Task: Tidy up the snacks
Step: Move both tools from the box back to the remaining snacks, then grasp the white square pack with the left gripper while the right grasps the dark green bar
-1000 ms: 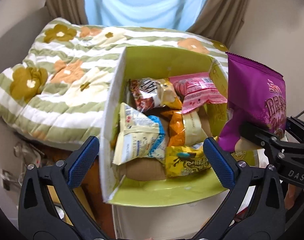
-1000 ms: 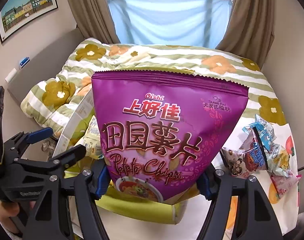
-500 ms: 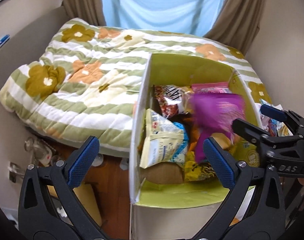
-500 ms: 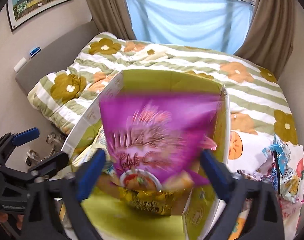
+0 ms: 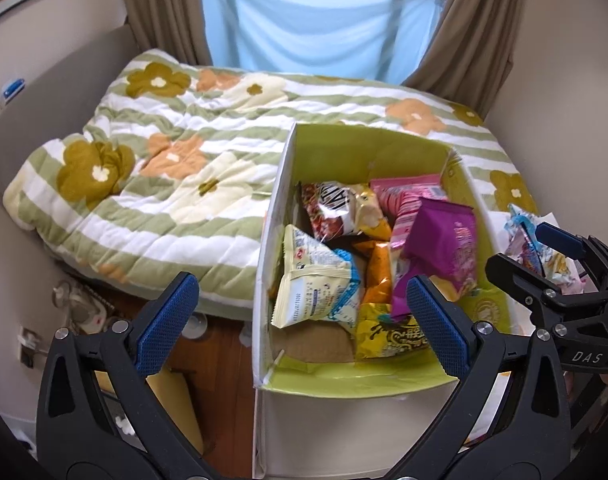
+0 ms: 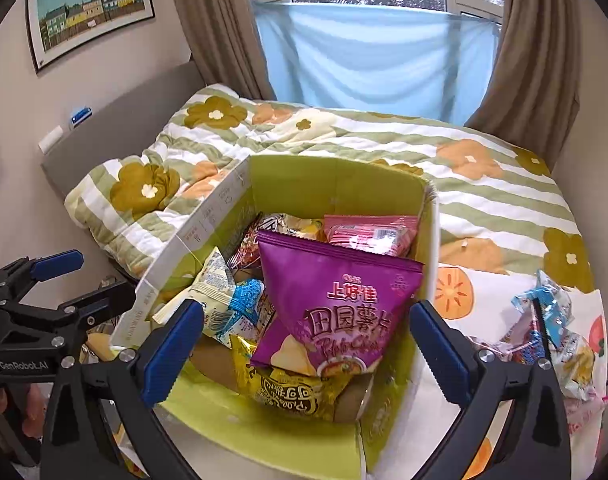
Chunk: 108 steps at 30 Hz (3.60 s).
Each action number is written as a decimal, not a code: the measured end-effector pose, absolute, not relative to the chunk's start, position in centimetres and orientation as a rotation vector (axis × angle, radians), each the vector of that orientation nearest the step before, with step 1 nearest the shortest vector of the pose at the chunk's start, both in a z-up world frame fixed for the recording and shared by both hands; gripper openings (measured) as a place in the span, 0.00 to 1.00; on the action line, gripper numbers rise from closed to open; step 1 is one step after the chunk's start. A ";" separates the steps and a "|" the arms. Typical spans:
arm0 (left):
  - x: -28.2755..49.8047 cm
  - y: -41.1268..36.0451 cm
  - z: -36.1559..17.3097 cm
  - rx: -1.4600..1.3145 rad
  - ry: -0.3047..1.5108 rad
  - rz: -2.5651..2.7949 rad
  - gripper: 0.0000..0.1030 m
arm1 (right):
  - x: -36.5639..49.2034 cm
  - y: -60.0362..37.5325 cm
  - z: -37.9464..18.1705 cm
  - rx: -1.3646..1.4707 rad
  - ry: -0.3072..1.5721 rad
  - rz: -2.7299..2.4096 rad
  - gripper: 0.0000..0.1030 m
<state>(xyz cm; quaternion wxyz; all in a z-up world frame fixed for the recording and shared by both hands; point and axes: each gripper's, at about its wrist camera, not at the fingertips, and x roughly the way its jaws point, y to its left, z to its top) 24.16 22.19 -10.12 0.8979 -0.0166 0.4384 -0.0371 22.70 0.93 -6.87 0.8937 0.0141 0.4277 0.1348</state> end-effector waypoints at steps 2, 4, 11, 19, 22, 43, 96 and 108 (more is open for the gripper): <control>23.6 21.8 -9.6 -0.032 0.893 -0.088 1.00 | 22.0 0.4 -6.1 0.042 0.876 0.265 0.99; 23.1 21.4 -9.3 -0.031 0.887 -0.106 1.00 | 21.4 -0.3 -5.6 0.058 0.867 0.254 0.99; 21.5 17.9 -8.5 -0.004 0.875 -0.190 1.00 | 18.5 -3.6 -4.2 0.116 0.860 0.174 0.99; 18.6 9.6 -7.6 0.064 0.850 -0.298 1.00 | 13.8 -11.7 -3.2 0.145 0.835 0.070 0.99; 17.4 5.5 -7.7 0.066 0.867 -0.348 1.00 | 11.8 -15.9 -3.2 0.147 0.841 0.042 0.99; 11.7 -18.2 -19.9 0.374 1.244 -0.722 1.00 | 4.6 -32.4 -15.0 0.018 1.220 0.165 0.99; 18.8 -17.1 -28.4 0.464 1.387 -0.762 0.73 | 8.9 -26.0 -26.7 -0.130 1.559 0.176 0.97; 18.3 -13.8 -28.1 0.336 1.410 -0.674 0.71 | 9.1 -26.3 -25.3 -0.034 1.437 0.104 0.62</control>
